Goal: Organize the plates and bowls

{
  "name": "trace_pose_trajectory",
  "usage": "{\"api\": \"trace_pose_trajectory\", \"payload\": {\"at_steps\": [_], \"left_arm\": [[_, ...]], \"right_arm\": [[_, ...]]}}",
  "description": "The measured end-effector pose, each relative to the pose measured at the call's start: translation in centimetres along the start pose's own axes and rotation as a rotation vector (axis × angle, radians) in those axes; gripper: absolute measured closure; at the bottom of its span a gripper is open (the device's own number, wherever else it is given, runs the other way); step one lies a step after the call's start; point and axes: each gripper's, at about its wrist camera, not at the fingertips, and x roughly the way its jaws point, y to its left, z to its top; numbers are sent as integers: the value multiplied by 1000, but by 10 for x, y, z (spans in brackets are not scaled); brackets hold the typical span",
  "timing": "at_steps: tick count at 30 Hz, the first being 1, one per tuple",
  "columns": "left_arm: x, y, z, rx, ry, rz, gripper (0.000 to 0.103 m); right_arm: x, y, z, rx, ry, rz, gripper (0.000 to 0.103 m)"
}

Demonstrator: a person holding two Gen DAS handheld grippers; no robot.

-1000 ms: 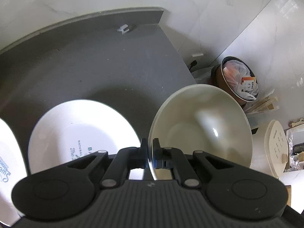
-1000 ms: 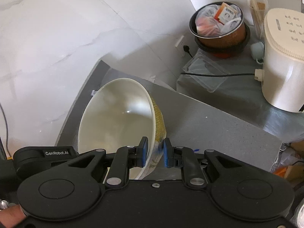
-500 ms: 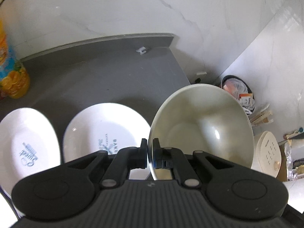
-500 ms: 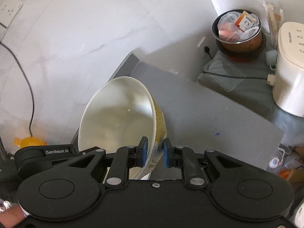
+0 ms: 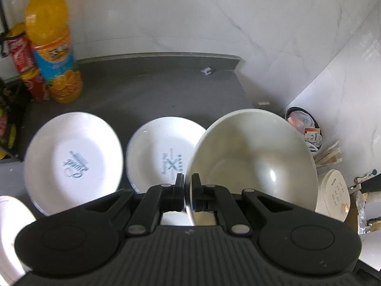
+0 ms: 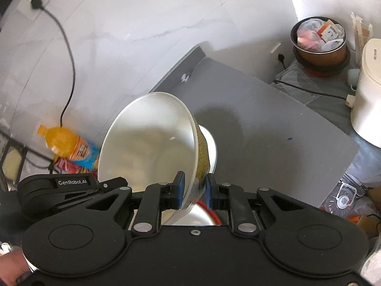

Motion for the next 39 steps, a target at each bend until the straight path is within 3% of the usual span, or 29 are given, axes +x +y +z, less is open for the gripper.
{"api": "trace_pose_trajectory", "payload": {"at_steps": [19, 27, 39], "left_arm": [[-16, 55, -59, -111, 42, 42, 99], [-8, 70, -79, -156, 55, 58, 98], [-5, 86, -98, -199, 101, 105, 98]], "right_arm": [[8, 10, -48, -93, 114, 3, 85], [11, 27, -56, -238, 108, -26, 85], [26, 42, -73, -361, 169, -65, 84]]}}
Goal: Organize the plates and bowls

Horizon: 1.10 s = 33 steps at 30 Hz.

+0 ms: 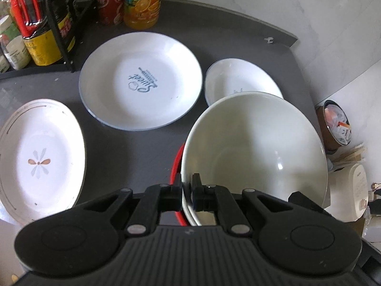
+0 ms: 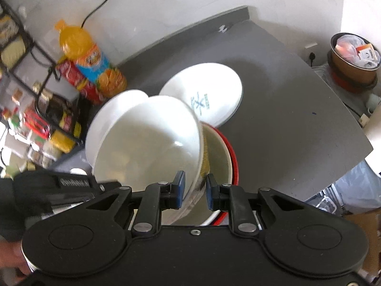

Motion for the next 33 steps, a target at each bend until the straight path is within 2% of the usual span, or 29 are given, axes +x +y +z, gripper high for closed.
{"api": "trace_pose_trajectory", "payload": {"at_steps": [5, 6, 9, 13, 14, 16, 18, 21, 23, 26, 29, 33], "left_arm": [[-1, 0, -1, 20, -7, -4, 97], [-2, -1, -2, 22, -7, -5, 97], [-3, -7, -5, 46, -9, 2, 96], [-11, -16, -7, 111, -51, 36, 95], [-12, -17, -7, 117, -48, 40, 92], [-15, -17, -6, 116, -41, 51, 90], [-20, -15, -5, 108, -46, 49, 87], [-29, -10, -4, 82, -60, 53, 74], [-33, -10, -2, 82, -71, 64, 63], [-40, -11, 2, 75, -83, 83, 58], [-46, -9, 8, 49, -99, 67, 52], [-49, -4, 19, 40, -118, 72, 47]], "right_arm": [[4, -6, -3, 50, 12, -2, 76], [1, -9, -4, 61, 1, 7, 68], [-12, -16, -4, 62, -46, 25, 59], [-22, -26, -4, 119, -75, 51, 58], [-24, -26, -4, 118, -84, 56, 55], [-30, -24, -5, 94, -107, 72, 41], [-36, -20, -2, 70, -116, 68, 35], [-46, -19, 4, 32, -130, 69, 27], [-52, -19, 8, 15, -139, 66, 26], [-55, -23, 17, 28, -147, 73, 26], [-54, -26, 26, 57, -148, 79, 26], [-46, -16, 35, 57, -135, 85, 26]]}}
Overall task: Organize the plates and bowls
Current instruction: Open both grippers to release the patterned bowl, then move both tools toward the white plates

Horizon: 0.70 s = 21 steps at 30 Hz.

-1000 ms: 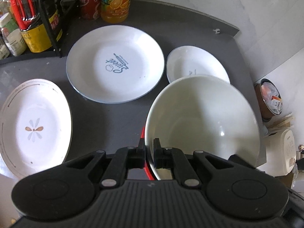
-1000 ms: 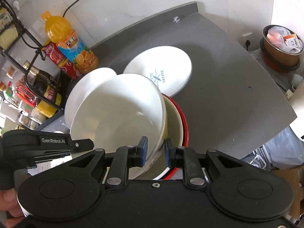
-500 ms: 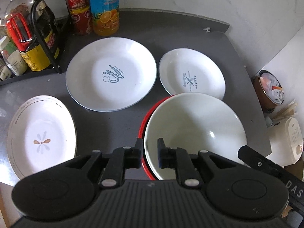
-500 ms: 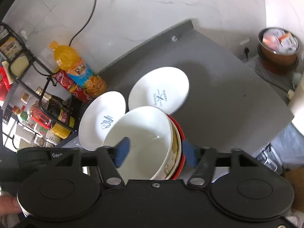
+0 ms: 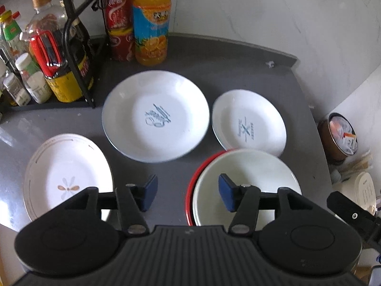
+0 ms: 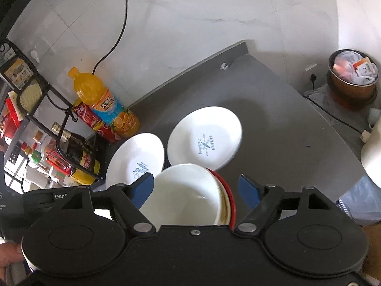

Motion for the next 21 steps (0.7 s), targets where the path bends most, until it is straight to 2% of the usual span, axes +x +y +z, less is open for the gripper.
{"api": "trace_pose_trajectory", "payload": {"at_steps": [6, 11, 13, 16, 19, 21], "left_arm": [[7, 13, 22, -13, 2, -1, 45], [10, 22, 37, -2, 8, -9, 44], [15, 26, 43, 5, 11, -6, 44], [23, 36, 50, -15, 30, -15, 43], [30, 46, 55, -20, 35, -15, 43], [35, 52, 58, -27, 44, -11, 43]], "right_arm": [[7, 6, 3, -13, 15, -5, 26], [19, -8, -9, 47, 78, -6, 46], [25, -11, -15, 65, 103, -5, 65], [34, -10, -23, 57, 136, -35, 80], [43, -9, -28, 63, 164, -71, 90], [47, -8, -29, 66, 178, -93, 91]]}}
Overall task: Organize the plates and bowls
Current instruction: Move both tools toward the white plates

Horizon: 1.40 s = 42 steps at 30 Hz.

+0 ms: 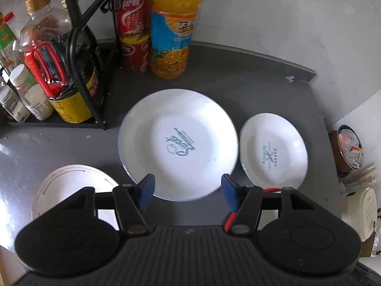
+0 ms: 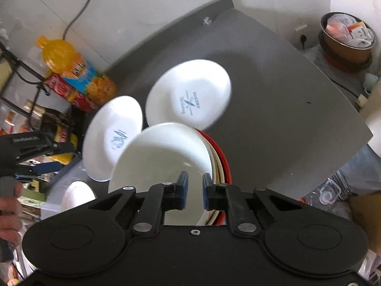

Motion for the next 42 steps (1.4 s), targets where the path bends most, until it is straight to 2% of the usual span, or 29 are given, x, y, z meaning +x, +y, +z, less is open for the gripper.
{"api": "trace_pose_trajectory", "payload": {"at_steps": [5, 15, 19, 22, 30, 42], "left_arm": [[10, 15, 7, -11, 23, -10, 43], [25, 50, 22, -14, 54, -2, 43], [30, 65, 25, -17, 64, 1, 43], [34, 76, 26, -20, 73, 1, 43], [47, 104, 31, -24, 95, 4, 43], [59, 130, 39, -45, 51, -71, 44]], "right_arm": [[-2, 15, 10, -2, -13, -24, 89], [15, 51, 32, 13, -30, -7, 82], [21, 66, 41, 48, -25, 23, 76], [29, 85, 49, 14, -28, 18, 70], [62, 113, 64, 3, 20, 12, 70], [116, 119, 79, 39, 82, -32, 70]]}}
